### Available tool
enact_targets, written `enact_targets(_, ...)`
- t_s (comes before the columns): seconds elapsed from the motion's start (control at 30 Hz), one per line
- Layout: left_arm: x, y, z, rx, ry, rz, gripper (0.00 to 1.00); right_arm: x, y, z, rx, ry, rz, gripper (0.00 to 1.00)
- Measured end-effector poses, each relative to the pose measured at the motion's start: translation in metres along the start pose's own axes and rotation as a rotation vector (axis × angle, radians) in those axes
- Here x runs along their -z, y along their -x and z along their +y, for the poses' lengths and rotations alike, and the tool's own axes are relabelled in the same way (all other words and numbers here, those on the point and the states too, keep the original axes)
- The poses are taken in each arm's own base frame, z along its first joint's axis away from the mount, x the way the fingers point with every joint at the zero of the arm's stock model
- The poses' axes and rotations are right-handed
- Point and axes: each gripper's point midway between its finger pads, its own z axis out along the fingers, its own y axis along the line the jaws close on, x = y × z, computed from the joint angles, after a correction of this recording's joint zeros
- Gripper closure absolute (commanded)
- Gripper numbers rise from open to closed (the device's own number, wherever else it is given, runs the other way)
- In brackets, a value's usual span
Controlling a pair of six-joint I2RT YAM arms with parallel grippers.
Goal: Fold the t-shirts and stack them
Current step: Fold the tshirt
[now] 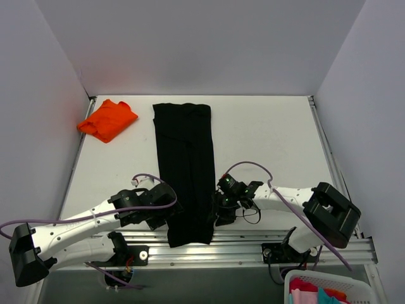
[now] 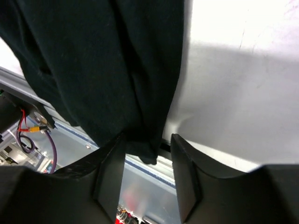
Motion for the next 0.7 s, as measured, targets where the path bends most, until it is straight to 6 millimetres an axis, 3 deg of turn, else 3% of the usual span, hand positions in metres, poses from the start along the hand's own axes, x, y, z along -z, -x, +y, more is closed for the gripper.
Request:
enact_targets(0.13,0.000,-0.004,0.001,-0.003,-0.001,0.011,0.12,-0.007,-0.001,0.000,-0.010,0.004,0.011,0.68)
enact_targets(0.2,0.000,-0.006,0.002,-0.006,0.001,0.017,0.12,-0.009,0.000,0.003,-0.005,0.018,0.009,0.76)
enact_targets(0.23,0.000,-0.007,0.003,-0.010,0.002,0.020,0.12,-0.011,0.000,0.003,-0.004,0.023,0.008,0.87)
enact_targets(0.37,0.000,-0.013,0.005,-0.026,0.003,0.038,0.12,-0.016,0.000,0.003,-0.007,0.029,0.014,1.00)
enact_targets(0.53,-0.008,-0.034,0.027,-0.054,0.053,0.084,0.22,-0.017,0.001,0.004,-0.006,0.035,0.013,1.00)
enact_targets(0.7,-0.009,-0.055,0.047,-0.081,0.094,0.124,0.23,-0.017,0.001,0.004,-0.002,0.034,0.012,1.00)
